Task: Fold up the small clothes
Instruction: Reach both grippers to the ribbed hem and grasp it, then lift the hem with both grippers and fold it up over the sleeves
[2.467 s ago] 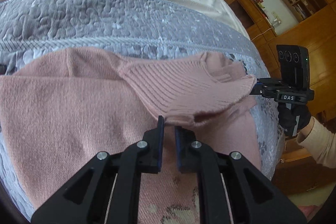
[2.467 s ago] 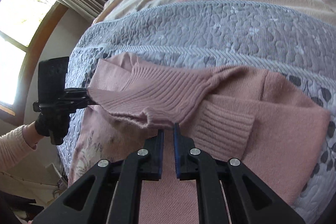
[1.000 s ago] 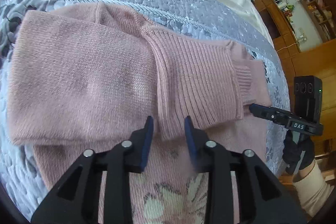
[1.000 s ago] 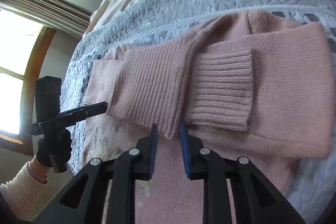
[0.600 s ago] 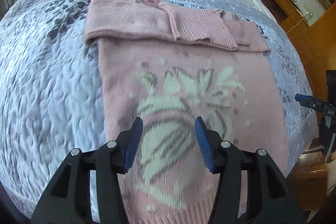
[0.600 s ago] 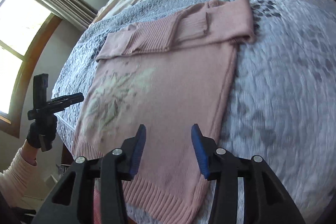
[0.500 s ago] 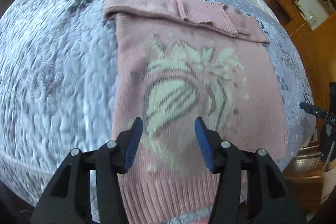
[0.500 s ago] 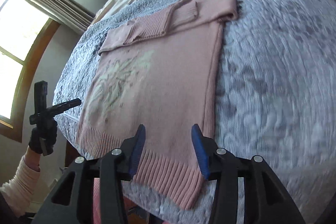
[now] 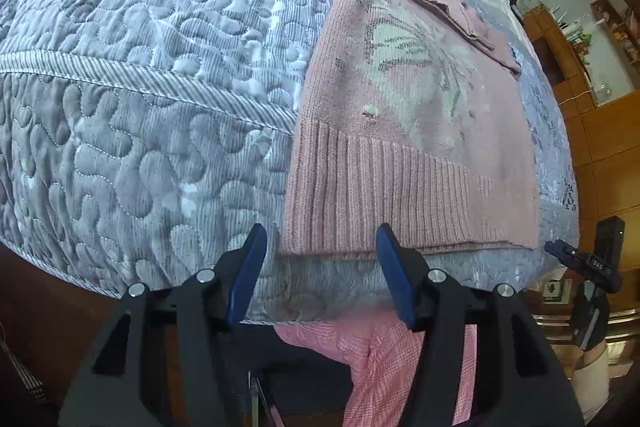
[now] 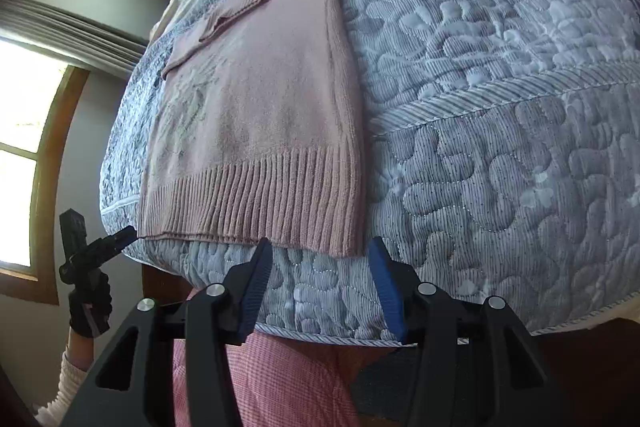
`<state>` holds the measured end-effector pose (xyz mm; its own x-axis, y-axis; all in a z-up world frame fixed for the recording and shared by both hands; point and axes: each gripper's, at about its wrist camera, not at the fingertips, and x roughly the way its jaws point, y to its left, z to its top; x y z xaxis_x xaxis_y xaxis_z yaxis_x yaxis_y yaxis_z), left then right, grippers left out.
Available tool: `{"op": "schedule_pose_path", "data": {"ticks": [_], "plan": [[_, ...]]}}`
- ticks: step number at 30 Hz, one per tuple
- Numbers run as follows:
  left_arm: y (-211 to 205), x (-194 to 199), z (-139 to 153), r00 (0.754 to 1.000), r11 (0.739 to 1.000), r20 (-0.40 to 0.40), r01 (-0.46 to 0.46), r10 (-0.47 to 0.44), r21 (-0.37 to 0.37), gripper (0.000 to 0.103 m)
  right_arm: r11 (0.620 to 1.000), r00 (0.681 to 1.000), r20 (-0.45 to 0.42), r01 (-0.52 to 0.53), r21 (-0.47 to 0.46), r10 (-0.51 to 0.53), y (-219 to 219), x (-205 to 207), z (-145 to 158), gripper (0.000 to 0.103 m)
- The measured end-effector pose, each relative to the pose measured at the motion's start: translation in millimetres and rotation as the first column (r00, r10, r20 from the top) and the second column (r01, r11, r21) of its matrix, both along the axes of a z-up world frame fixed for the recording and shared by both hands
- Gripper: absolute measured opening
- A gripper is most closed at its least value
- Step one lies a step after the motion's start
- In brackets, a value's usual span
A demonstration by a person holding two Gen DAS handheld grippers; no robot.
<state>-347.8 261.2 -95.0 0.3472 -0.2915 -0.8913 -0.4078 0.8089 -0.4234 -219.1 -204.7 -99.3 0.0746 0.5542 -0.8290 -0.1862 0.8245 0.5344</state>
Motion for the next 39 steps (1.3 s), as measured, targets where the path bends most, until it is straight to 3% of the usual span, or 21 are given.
{"op": "schedule_pose_path", "data": {"ticks": [8, 11, 13, 15, 17, 23, 27, 31, 34, 39], "plan": [[-7.2, 20.2, -24.4, 0.999, 0.998, -0.042, -0.018, 0.016, -0.064, 0.060, 0.999, 0.997, -0.081, 0.006, 0.032, -0.003, 17.5, 13.7, -33.2, 0.050], [-12.1, 23.8, -27.8, 0.999, 0.997, -0.047, -0.011, 0.008, -0.072, 0.054, 0.998, 0.994, -0.111, 0.028, 0.056, -0.022, 19.6, 15.6, -43.2, 0.049], [-14.0, 24.0, -29.2, 0.998, 0.998, -0.056, -0.007, 0.003, -0.070, 0.042, 0.998, 0.993, -0.115, 0.031, 0.048, -0.026, 19.3, 17.6, -48.8, 0.038], [-13.8, 23.9, -30.0, 0.998, 0.996, -0.057, -0.009, 0.004, -0.085, 0.019, 0.997, 0.992, -0.124, 0.032, 0.069, -0.023, 15.9, 20.5, -50.3, 0.012], [-10.7, 22.8, -29.4, 0.999, 0.989, -0.043, -0.035, 0.029, -0.145, 0.016, 0.995, 0.993, -0.119, 0.028, 0.091, -0.017, 10.9, 22.2, -46.5, 0.011], [-10.5, 28.5, 1.4, 0.999, 0.988, 0.045, -0.008, 0.015, -0.157, 0.015, 0.982, 0.997, -0.070, 0.004, 0.188, 0.010, 6.5, 26.2, -11.2, 0.010], [1.4, 40.3, 26.7, 0.990, 0.978, 0.130, -0.034, 0.062, -0.204, 0.015, 0.968, 0.999, -0.034, -0.004, 0.252, 0.013, 7.2, 40.8, 15.1, 0.010], [12.9, 63.4, 43.8, 0.976, 0.974, 0.194, -0.059, 0.102, -0.217, 0.014, 0.946, 1.000, -0.018, 0.029, 0.324, -0.024, 6.6, 67.3, 35.0, 0.010], [23.0, 85.5, 47.3, 0.970, 0.976, 0.211, -0.079, 0.122, -0.202, 0.014, 0.947, 0.999, 0.005, 0.040, 0.320, -0.044, 8.6, 94.9, 44.4, 0.010], [45.9, 123.2, 36.5, 0.965, 0.970, 0.202, -0.126, 0.169, -0.210, 0.015, 0.943, 0.997, -0.023, 0.082, 0.324, -0.079, 14.6, 148.4, 37.3, 0.010]]}}
